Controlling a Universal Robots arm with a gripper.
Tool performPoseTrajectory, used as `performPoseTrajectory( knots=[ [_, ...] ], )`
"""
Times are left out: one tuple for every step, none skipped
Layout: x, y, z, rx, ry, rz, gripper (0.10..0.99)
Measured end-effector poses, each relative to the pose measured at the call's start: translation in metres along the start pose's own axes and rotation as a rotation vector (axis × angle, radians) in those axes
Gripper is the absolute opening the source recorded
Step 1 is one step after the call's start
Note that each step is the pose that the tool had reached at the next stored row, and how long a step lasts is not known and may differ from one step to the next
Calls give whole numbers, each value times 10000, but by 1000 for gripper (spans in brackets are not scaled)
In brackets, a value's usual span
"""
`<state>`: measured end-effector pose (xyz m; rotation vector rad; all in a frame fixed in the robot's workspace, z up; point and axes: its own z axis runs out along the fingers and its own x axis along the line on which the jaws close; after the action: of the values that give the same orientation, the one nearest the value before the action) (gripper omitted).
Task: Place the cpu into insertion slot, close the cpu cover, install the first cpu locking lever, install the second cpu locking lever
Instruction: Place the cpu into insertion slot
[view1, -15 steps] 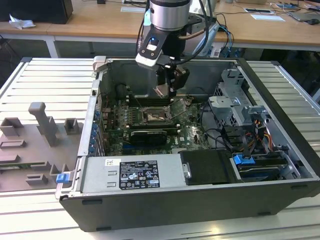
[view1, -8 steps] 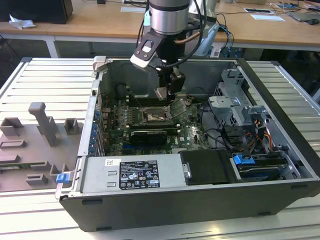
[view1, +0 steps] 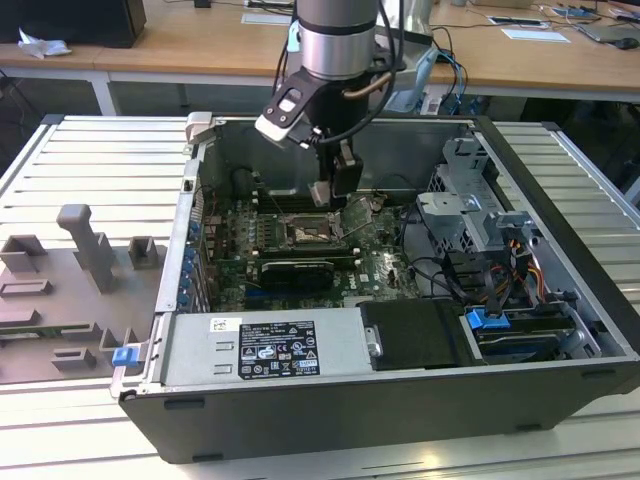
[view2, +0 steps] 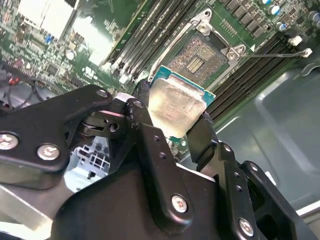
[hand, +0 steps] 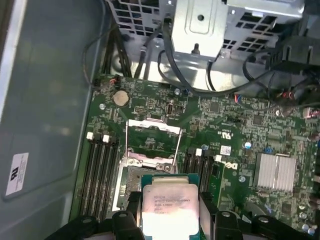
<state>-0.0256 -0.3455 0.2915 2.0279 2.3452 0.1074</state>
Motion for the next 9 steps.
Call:
performPoseTrajectory(
  knots=[
    [2,-3,16,10,-10,58,541],
    [4,-8,35,21,-17,109,541],
    [8,-16,57,36,-25,153,541],
    [14,-27,75,49,-28,181,541],
    [21,-39,89,58,-32,198,541],
    [37,-96,123,65,-35,208,541],
    [44,-121,141,65,-35,209,541],
    [53,-140,159,64,-34,207,541],
    [76,-163,186,66,-36,210,541]
  ],
)
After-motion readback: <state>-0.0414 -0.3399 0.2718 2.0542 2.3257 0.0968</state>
